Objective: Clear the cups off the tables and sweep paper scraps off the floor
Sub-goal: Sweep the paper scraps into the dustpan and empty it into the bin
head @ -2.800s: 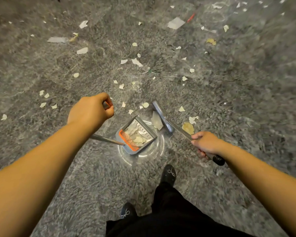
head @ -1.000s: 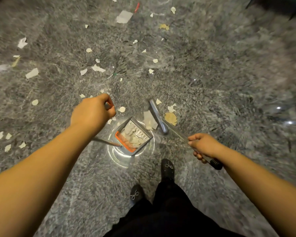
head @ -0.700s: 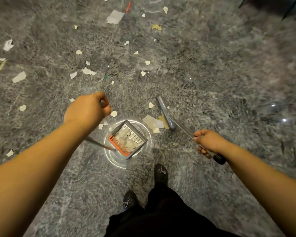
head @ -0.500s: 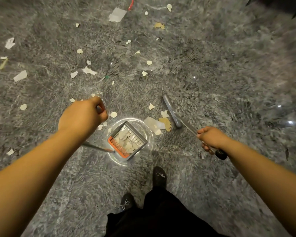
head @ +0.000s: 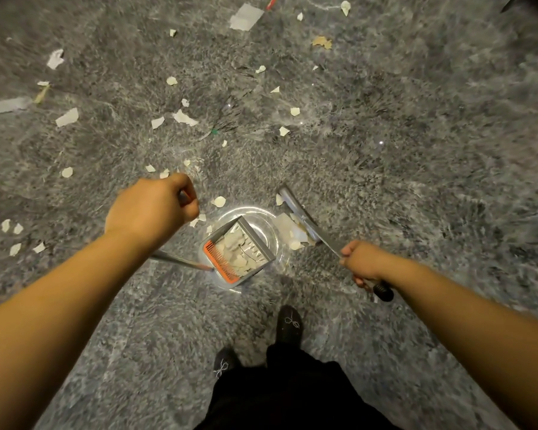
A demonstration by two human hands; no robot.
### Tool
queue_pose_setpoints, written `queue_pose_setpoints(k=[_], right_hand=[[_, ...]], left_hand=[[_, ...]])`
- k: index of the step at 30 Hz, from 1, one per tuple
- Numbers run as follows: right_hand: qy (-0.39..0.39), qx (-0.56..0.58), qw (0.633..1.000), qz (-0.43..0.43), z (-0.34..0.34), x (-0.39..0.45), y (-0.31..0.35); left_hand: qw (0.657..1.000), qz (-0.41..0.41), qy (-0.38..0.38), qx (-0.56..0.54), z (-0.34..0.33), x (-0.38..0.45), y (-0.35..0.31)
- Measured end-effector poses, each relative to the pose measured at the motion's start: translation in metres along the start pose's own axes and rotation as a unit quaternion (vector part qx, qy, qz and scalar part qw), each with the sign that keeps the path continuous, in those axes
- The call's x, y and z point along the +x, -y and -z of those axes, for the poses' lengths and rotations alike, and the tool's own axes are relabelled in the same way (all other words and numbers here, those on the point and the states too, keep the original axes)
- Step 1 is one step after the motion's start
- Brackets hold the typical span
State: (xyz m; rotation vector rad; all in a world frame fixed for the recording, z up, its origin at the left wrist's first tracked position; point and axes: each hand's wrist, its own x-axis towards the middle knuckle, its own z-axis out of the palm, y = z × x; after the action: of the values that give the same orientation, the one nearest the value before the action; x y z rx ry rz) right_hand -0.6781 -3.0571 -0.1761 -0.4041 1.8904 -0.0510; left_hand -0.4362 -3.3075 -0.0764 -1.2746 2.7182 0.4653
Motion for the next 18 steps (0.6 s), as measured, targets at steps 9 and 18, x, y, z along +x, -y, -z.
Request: queue_pose_setpoints(k=[9,18], right_hand=[[0.056,0.032,0.997,0.045,-0.05,-0.012,0.029],[0.086,0.008,0.992,0.093,-0.072,-0.038,0.045]], left_hand=[[1.0,0.005,-0.022,0.009,-0.006,-0.007,0.002],[1.0,0.003,-0.03,0.004,-0.008,-0.014,0.006]])
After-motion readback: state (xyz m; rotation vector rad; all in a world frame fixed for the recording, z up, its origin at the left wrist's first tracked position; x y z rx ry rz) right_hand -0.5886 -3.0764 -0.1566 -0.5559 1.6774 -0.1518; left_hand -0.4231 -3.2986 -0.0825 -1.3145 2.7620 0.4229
